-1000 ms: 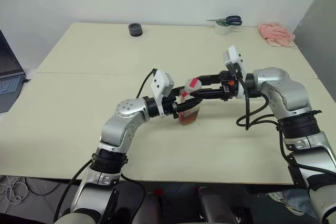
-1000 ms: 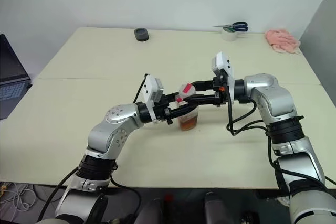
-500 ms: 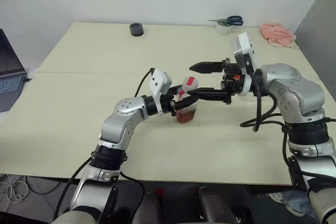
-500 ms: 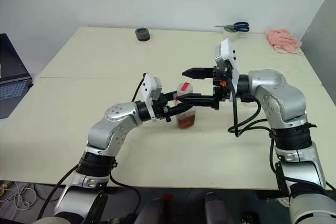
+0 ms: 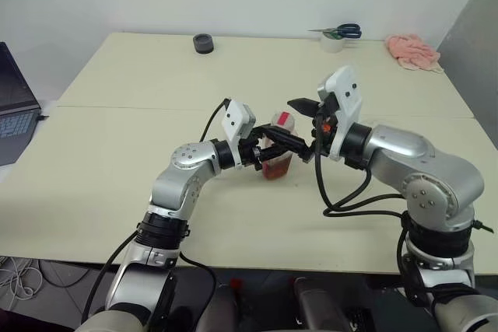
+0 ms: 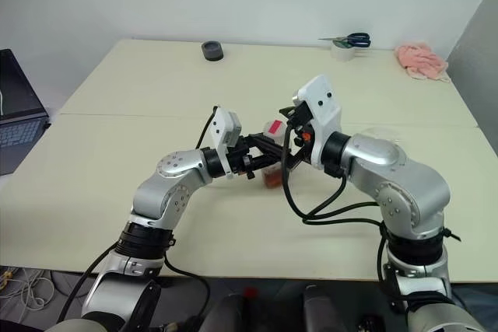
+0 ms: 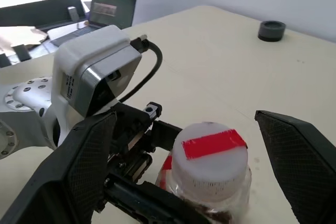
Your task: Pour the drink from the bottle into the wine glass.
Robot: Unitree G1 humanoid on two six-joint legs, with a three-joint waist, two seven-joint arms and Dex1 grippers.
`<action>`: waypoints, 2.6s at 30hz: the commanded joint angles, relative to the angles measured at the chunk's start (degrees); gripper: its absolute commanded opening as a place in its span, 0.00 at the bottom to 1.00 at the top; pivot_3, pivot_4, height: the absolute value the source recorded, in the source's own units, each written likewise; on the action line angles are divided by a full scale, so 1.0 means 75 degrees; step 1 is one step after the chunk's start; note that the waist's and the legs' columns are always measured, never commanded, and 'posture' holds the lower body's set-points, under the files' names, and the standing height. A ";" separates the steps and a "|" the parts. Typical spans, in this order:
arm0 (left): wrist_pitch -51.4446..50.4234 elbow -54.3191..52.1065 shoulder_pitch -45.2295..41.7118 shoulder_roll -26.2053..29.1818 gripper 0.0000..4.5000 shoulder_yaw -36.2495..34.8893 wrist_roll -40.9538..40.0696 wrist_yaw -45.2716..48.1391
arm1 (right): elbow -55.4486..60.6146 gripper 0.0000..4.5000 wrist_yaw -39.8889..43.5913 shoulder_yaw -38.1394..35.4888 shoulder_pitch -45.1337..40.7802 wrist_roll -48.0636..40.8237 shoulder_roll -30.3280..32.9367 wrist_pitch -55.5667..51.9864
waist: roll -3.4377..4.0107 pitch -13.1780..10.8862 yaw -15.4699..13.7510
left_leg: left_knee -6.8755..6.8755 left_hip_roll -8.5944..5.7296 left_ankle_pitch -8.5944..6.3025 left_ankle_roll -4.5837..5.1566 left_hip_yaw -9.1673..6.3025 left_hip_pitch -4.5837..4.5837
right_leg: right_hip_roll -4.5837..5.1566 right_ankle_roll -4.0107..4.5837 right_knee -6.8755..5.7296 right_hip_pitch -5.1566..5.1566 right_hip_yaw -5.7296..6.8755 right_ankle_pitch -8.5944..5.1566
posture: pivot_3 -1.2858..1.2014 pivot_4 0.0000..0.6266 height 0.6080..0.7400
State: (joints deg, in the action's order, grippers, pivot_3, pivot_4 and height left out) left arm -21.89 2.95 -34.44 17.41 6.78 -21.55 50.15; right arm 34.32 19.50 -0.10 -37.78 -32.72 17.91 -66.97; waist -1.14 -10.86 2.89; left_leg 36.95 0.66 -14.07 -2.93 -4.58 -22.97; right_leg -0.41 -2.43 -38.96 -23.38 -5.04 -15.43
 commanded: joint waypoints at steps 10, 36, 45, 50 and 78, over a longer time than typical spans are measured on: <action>0.0357 0.0061 -0.0243 -0.0174 0.48 -0.0067 0.0014 0.0039 | 0.0333 1.00 -0.1614 0.0005 0.0011 0.0529 -0.0897 -0.0155 | 0.0000 0.0000 0.0042 | -0.0004 0.0001 0.0000 0.0000 0.0004 0.0002 | -0.0004 0.0000 0.0002 0.0000 -0.0003 -0.0001 | 0.52 0.24 1.00; 0.0333 -0.0144 -0.0073 -0.0036 0.48 -0.0121 0.0047 -0.0047 | -0.0237 0.40 -0.1333 0.0420 -0.0128 0.0753 -0.0651 -0.0015 | 0.0000 0.0000 0.0049 | -0.0001 0.0001 0.0000 0.0001 0.0004 0.0003 | -0.0005 -0.0002 0.0001 0.0000 -0.0003 -0.0002 | 0.52 0.24 1.00; 0.0233 -0.0134 -0.0160 -0.0070 0.48 -0.0057 -0.0033 0.0030 | -0.2609 0.40 0.4552 0.0862 -0.0760 -0.0244 0.1503 0.2784 | -0.0001 0.0000 0.0044 | -0.0001 -0.0005 -0.0001 0.0003 0.0009 0.0002 | -0.0004 -0.0031 0.0013 0.0005 -0.0002 -0.0018 | 0.52 0.24 1.00; 0.0015 -0.0377 -0.0208 0.0095 0.48 -0.0183 -0.0166 0.0122 | -0.5636 0.40 0.7317 0.1267 -0.1862 0.0709 0.2028 0.5216 | 0.0000 -0.0003 0.0136 | -0.0003 -0.0001 -0.0002 0.0004 0.0021 0.0011 | -0.0007 -0.0003 0.0012 0.0005 -0.0011 -0.0001 | 0.52 0.24 1.00; -0.0086 -0.0413 -0.0174 0.0099 0.48 -0.0213 -0.0214 0.0169 | -0.2369 1.00 0.3626 -0.0030 -0.0991 0.0259 0.1593 0.2677 | 0.0001 -0.0003 0.0029 | 0.0000 0.0002 0.0000 0.0000 -0.0004 0.0003 | 0.0003 0.0000 0.0001 0.0003 0.0003 0.0000 | 0.52 0.24 1.00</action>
State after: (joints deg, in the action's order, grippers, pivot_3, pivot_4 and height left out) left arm -24.18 0.86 -34.20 18.58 5.67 -22.54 50.86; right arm 11.81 50.71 1.71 -45.12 -28.96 30.20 -44.00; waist -1.14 -10.88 3.11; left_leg 36.95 0.67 -14.07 -2.94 -4.59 -22.95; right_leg -0.39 -2.43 -38.97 -23.35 -5.04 -15.43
